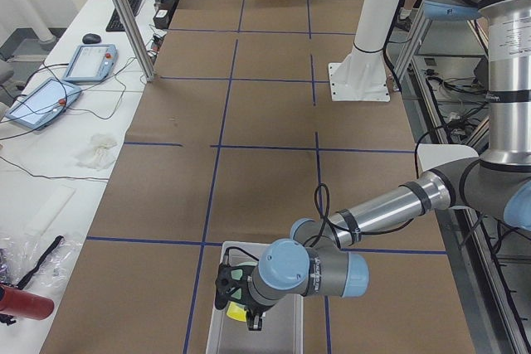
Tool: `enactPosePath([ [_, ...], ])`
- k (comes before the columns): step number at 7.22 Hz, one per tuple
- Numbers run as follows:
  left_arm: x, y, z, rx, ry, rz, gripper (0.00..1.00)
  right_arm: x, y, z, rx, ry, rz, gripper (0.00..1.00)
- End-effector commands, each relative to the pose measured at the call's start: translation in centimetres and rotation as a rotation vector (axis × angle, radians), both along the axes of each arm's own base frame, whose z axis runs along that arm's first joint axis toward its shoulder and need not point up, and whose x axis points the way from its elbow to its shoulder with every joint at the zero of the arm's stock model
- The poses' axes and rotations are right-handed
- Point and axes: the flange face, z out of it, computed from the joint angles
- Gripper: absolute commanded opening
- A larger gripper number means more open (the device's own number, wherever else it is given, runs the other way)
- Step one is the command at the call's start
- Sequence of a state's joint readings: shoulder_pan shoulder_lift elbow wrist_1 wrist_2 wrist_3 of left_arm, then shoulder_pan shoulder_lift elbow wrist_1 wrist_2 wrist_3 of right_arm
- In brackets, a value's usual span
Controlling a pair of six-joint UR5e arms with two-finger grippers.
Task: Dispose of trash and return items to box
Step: 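Lift the green bowl and lower it into the clear bin with the left gripper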
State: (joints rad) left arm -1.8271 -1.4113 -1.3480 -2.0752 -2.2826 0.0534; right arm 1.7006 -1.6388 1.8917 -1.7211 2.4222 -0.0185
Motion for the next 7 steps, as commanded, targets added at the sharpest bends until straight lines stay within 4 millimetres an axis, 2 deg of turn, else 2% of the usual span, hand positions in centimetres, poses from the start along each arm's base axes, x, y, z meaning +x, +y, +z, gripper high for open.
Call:
enactPosePath([
  [1, -1.9, 2.0, 2.6, -0.057, -0.025, -0.052, 0.00, -0.1, 0.1, 0.1, 0.001, 0.000, -0.004, 1.00],
  [3, -2.3, 1.3, 2.9, -0.057, -0.032, -0.052, 0.00, 0.0, 0.0, 0.0, 0.004, 0.001, -0.004, 1.00],
  [4, -2.5, 0.6, 3.1, -0.052, -0.035, -0.049, 0.84, 0.0, 0.0, 0.0, 0.004, 0.001, -0.004, 1.00],
  [5, -2.8, 0.6, 3.1, -0.051, -0.067, -0.050, 1.00, 0.0, 0.0, 0.0, 0.004, 0.001, -0.004, 1.00],
  [7, -3.1, -0.3, 2.0, -0.042, -0.074, -0.056, 1.00, 0.0, 0.0, -0.2, 0.010, 0.002, -0.004, 1.00],
])
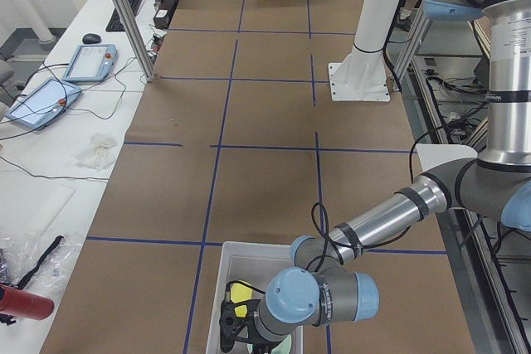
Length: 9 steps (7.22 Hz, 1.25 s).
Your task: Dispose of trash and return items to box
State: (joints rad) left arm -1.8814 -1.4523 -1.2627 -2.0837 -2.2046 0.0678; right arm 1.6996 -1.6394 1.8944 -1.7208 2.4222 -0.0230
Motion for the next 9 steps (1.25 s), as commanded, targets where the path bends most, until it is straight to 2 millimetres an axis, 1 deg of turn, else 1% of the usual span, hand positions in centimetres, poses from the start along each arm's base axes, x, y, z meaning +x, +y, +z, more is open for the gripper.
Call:
enactPosePath([
  [1, -0.5, -1.6, -2.5, 0.037, -0.016, -0.011, 1.00, 0.0, 0.0, -0.1, -0.001, 0.001, 0.004, 1.00],
  [2, -1.1, -3.6, -5.1, 0.083, -0.028, -0.013, 1.00, 0.0, 0.1, 0.0, -0.002, 0.003, 0.002, 1.00],
  [3, -1.6, -5.1, -8.2, 0.128, -0.041, -0.013, 1.00, 0.0, 0.2, 0.2, -0.003, 0.003, -0.001, 1.00],
  [4, -1.5, -6.4, -11.9, 0.164, -0.044, -0.008, 1.00, 0.0, 0.4, 0.7, -0.011, 0.003, -0.002, 1.00],
  [5, -0.1, -8.9, -16.2, 0.167, -0.035, 0.021, 1.00, 0.1, 0.5, 1.1, -0.020, 0.024, 0.000, 1.00],
  [6, 3.1, -10.5, -20.0, 0.185, -0.028, 0.067, 1.00, 0.1, 0.5, 1.4, -0.027, 0.028, -0.001, 1.00],
  [7, 7.7, -11.9, -22.0, 0.178, 0.001, 0.097, 1.00, -0.3, 0.5, 1.7, -0.033, 0.027, -0.008, 1.00],
  [8, 10.9, -12.3, -22.2, 0.165, 0.066, 0.151, 1.00, -0.4, 0.5, 1.8, -0.034, 0.025, -0.012, 1.00],
  [9, 12.3, -12.1, -22.7, 0.165, 0.182, 0.190, 1.00, -0.4, 0.5, 1.8, -0.034, 0.025, -0.012, 1.00],
])
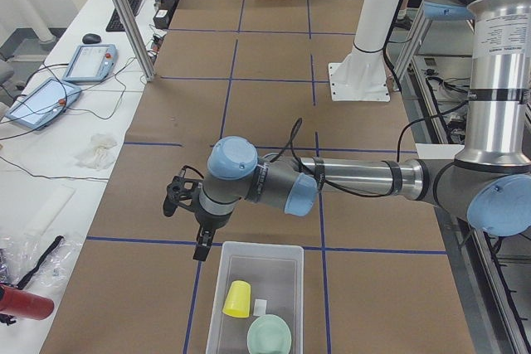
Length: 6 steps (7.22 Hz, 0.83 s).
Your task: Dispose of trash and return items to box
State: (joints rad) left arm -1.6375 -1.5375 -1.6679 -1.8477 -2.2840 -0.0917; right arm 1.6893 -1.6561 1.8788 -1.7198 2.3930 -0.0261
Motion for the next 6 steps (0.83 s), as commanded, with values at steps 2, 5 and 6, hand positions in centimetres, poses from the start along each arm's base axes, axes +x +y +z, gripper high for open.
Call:
enactPosePath([
  [2, 3.3, 0.0, -0.4, -0.067, 0.104, 0.069, 1.00, -0.1, 0.1, 3.0, -0.060, -0.012, -0.001, 1.00],
  [5, 3.5, 0.0, 0.5, -0.065, 0.035, 0.079, 1.00, -0.6, 0.1, 3.7, -0.075, -0.012, -0.011, 1.00],
  [6, 3.5, 0.1, 0.9, -0.057, 0.028, 0.097, 1.00, -2.3, -0.3, 4.0, -0.082, -0.008, -0.046, 1.00],
])
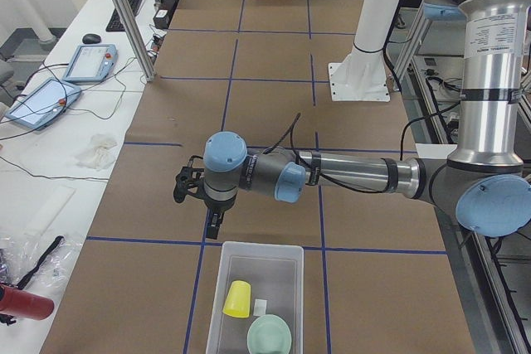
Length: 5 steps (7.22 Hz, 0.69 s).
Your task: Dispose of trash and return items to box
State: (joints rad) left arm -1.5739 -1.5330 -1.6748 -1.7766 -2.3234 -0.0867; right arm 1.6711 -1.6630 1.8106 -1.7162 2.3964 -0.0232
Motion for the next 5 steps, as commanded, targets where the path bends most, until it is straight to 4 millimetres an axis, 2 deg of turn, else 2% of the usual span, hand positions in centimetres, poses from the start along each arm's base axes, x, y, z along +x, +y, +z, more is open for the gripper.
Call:
enactPosePath([
  [1, 0.0, 0.1, 0.5, 0.007, -0.010, 0.018, 1.00, -3.3, -0.8, 1.0, 0.002, 0.006, -0.068, 1.00],
  [3, 0.0, 0.3, 0.5, 0.006, -0.012, 0.018, 1.00, -3.8, -1.1, 5.3, 0.034, 0.007, -0.079, 1.00],
  [4, 0.0, 0.3, 0.5, 0.006, -0.012, 0.018, 1.00, -3.8, -1.4, 6.3, 0.072, 0.012, -0.078, 1.00],
  [5, 0.0, 0.3, 0.6, 0.003, -0.012, 0.018, 1.00, -3.8, -1.8, 5.9, 0.081, 0.012, -0.077, 1.00],
])
